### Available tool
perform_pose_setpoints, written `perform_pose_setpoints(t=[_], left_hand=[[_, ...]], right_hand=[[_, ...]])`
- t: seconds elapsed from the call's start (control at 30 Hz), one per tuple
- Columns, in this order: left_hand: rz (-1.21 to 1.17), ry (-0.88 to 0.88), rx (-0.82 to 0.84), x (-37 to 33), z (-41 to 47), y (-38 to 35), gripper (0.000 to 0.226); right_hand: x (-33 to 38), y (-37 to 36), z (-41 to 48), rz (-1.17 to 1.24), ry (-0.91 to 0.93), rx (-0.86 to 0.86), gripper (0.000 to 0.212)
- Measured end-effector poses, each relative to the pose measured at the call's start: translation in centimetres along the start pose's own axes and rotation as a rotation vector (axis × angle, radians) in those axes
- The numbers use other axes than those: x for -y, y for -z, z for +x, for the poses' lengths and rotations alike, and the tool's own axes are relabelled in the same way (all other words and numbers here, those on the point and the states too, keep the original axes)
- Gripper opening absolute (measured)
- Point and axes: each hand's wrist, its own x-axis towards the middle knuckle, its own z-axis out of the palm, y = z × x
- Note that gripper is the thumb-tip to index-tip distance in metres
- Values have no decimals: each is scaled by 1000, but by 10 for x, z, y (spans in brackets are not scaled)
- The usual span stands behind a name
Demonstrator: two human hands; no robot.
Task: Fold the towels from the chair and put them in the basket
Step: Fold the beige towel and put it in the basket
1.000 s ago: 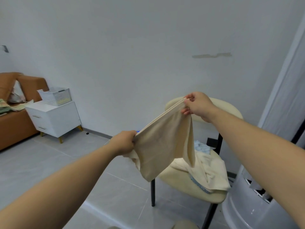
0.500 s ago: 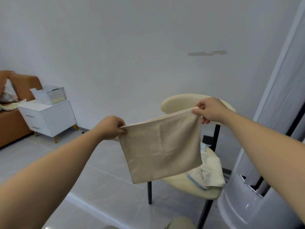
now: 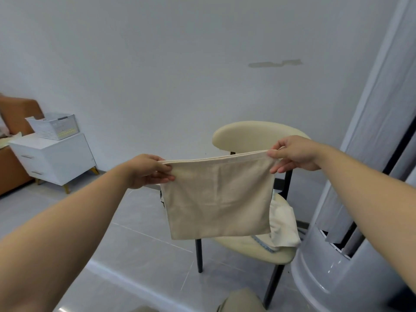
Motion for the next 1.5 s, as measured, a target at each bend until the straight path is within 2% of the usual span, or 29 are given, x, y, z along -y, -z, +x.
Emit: perform_pose_setpoints(t=[0.17, 0.27, 0.37, 0.43, 0.5, 0.6, 0.8, 0.9, 1.0, 1.13, 1.2, 1.27, 1.37, 1.5], left_hand=[[-113, 66, 51, -3, 12, -8, 47], [-162, 105, -46, -4, 22, -15, 54], [-51, 72, -193, -1, 30, -25, 43], [56, 50, -289, -2, 35, -32, 28], [136, 50, -357, -6, 38, -36, 15], [239, 49, -445, -11, 39, -37, 17], [435, 1, -584, -15, 34, -27, 13], [500, -133, -660, -14, 24, -32, 18], [590, -264, -631, -17, 17, -41, 28], [725, -362, -559, -24, 7, -44, 33], [786, -413, -510, -26, 0, -45, 33], [866, -478, -459, -29, -6, -44, 36], [991, -586, -397, -31, -16, -38, 44], [1103, -685, -325, -32, -30, -34, 37]], right_hand=[[-14, 6, 7, 144, -6, -7, 17], [-23, 8, 13, 204, 45, -65, 18], [-26, 3, 16, 194, 104, -67, 23], [-22, -6, 14, 29, 138, -19, 30], [-14, -19, 7, -279, 174, 43, 35], [4, -45, -7, -619, 211, 188, 34], [22, -99, -29, -739, 229, 444, 34], [24, -134, -35, -795, 269, 540, 44], [25, -167, -44, -786, 299, 602, 54], [26, -197, -52, -805, 409, 633, 50], [26, -208, -57, -827, 450, 649, 72], [23, -215, -58, -822, 477, 669, 81], [21, -218, -55, -709, 506, 584, 61], [16, -215, -48, -343, 498, 363, 26]])
